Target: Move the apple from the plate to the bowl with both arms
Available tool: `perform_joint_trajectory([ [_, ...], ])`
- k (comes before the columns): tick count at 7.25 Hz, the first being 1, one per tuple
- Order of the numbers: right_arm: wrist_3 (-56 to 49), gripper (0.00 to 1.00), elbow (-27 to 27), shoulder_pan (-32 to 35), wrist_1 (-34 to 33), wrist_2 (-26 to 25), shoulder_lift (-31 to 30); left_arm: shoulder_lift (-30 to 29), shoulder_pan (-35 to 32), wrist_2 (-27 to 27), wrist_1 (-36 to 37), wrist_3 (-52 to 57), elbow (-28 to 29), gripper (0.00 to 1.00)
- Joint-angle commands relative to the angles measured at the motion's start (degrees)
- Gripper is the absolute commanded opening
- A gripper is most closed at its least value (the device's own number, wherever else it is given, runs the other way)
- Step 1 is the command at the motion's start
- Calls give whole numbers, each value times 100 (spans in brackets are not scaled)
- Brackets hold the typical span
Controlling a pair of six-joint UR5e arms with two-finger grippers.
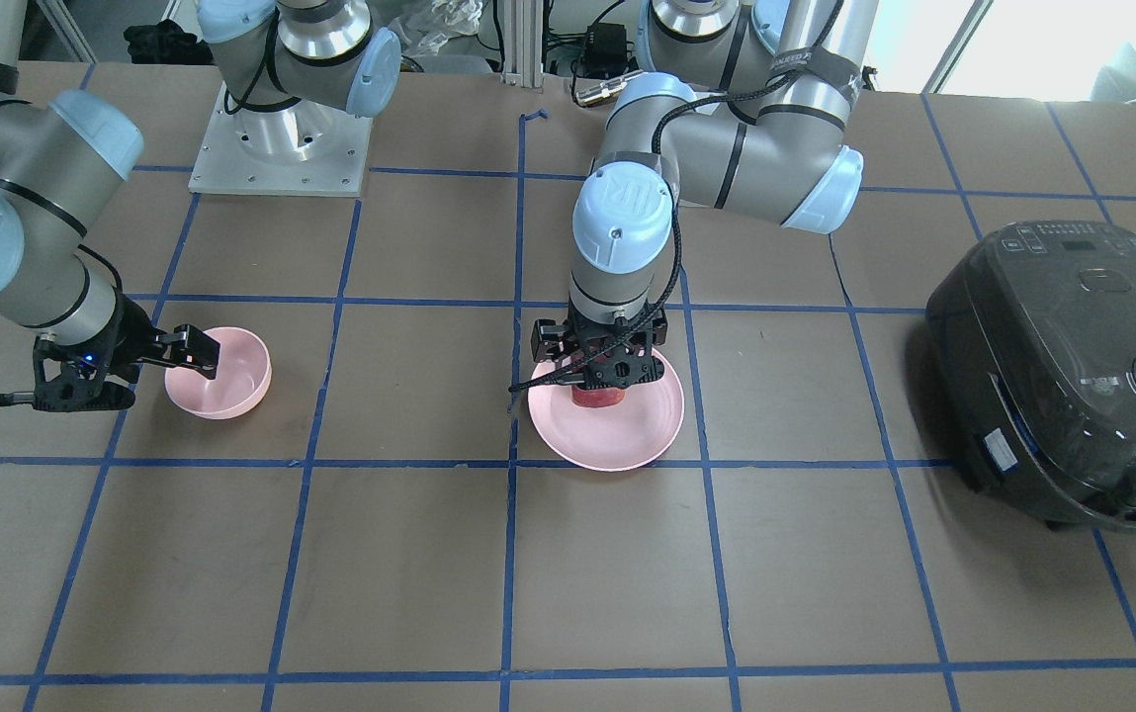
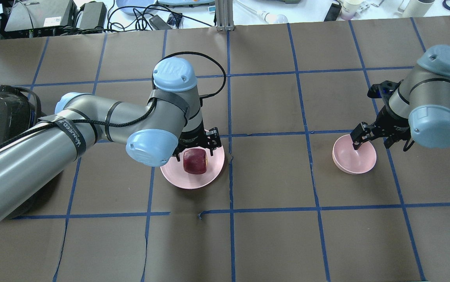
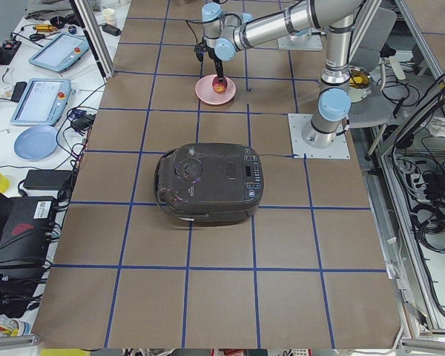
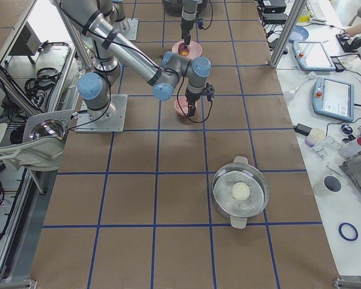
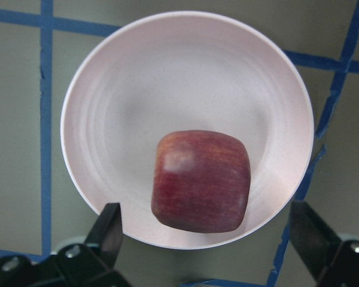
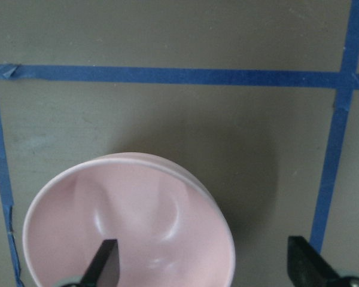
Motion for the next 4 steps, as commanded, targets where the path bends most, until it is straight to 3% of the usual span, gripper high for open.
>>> perform_joint_trajectory([
  [1,-26,99,23,-5,-31,11,225,-208,-18,15,-24,491,-31,100],
  [2,-26,72,23,-5,-22,-6,304,-252,-18,24,-24,478,-22,100],
  [3,-61,32,23,-5,-5,-59,314,-348,-10,33,45,486,-5,100],
  [4,0,0,-3,-5,21,-59,314,-393,-1,59,63,486,4,97],
])
